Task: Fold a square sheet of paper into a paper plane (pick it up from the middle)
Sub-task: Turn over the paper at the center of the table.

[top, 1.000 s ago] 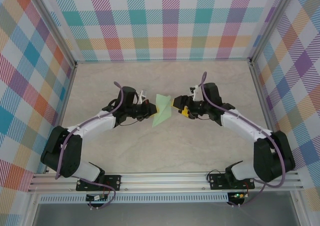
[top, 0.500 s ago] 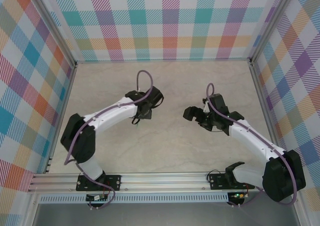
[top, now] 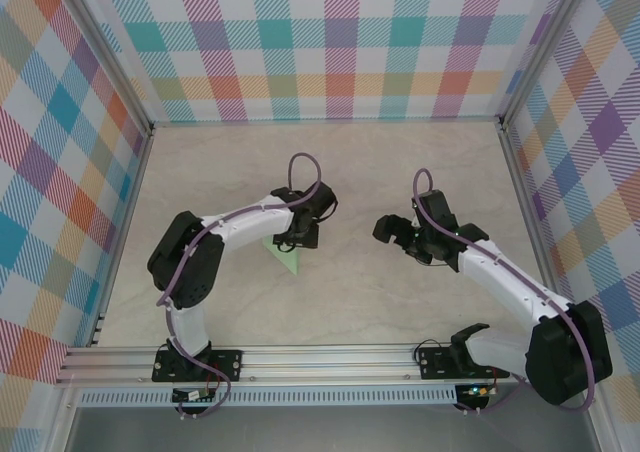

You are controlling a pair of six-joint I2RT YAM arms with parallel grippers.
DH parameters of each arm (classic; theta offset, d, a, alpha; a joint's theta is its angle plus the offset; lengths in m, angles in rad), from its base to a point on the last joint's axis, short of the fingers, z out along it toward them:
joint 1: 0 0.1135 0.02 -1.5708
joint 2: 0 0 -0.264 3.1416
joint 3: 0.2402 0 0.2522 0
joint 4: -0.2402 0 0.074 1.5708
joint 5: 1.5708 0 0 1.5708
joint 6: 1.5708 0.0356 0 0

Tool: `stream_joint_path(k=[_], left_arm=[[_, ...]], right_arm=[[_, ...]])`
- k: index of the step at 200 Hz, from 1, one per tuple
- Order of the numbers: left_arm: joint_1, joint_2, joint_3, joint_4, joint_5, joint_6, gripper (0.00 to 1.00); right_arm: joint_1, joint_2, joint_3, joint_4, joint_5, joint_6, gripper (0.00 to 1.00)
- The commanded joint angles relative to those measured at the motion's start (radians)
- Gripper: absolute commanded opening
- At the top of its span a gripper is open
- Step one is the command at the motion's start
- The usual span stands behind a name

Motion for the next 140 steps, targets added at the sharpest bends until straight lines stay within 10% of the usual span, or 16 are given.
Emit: stream_joint_path(k=[1,82,140], left_arm=[[0.076,-0.124,-0.055,0.126,0.228,-0.007,0.72],[0.431,-0.404,-0.371,0.237,0.296,-0.102,0.93],[0.575,-0.521,-0.505,0.260,0.322,-0.133,0.99]], right_arm=[[0.047,0.054,0.031,0.003,0.027,0.006,0.95],[0.440,0.501,0.371,0.163,0.084,0.101,0.65],[0.502,0.820,0.643,0.186,-0.053,0.103,0.47]])
